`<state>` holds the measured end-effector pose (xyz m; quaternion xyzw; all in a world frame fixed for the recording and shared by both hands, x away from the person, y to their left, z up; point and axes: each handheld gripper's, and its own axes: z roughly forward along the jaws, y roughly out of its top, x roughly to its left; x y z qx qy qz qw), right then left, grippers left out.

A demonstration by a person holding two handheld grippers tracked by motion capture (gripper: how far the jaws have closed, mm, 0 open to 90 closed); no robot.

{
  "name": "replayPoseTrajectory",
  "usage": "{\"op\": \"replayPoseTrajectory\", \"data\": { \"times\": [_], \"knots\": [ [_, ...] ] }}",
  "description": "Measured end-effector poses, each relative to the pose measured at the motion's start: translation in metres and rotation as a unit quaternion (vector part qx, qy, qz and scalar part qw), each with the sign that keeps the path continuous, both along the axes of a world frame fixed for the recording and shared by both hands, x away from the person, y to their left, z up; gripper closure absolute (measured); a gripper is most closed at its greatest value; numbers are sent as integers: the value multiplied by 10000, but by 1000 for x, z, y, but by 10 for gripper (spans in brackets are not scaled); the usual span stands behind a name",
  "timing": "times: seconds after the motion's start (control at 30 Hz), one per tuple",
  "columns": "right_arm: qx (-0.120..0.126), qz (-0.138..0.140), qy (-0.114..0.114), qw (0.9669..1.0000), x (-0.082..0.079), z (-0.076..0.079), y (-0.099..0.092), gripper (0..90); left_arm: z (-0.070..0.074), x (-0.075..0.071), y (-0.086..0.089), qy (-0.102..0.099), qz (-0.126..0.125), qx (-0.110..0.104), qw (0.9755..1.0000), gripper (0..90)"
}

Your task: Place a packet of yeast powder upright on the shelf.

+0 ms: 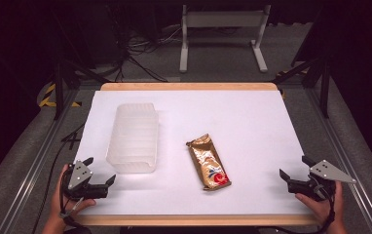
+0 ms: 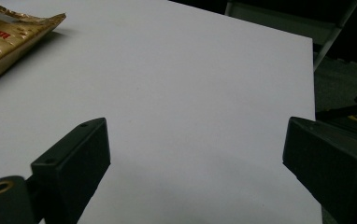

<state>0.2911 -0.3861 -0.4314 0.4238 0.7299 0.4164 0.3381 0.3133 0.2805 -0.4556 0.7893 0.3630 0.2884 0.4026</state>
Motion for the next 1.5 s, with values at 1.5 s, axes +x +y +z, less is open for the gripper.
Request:
{"op": "replayPoseTrajectory", "data": {
  "times": [1.5],
  "knots": [
    [-130, 1426, 542, 9882, 64, 48, 90, 227, 0, -5, -6, -37, -200, 176, 9996, 44]
  ]
}}
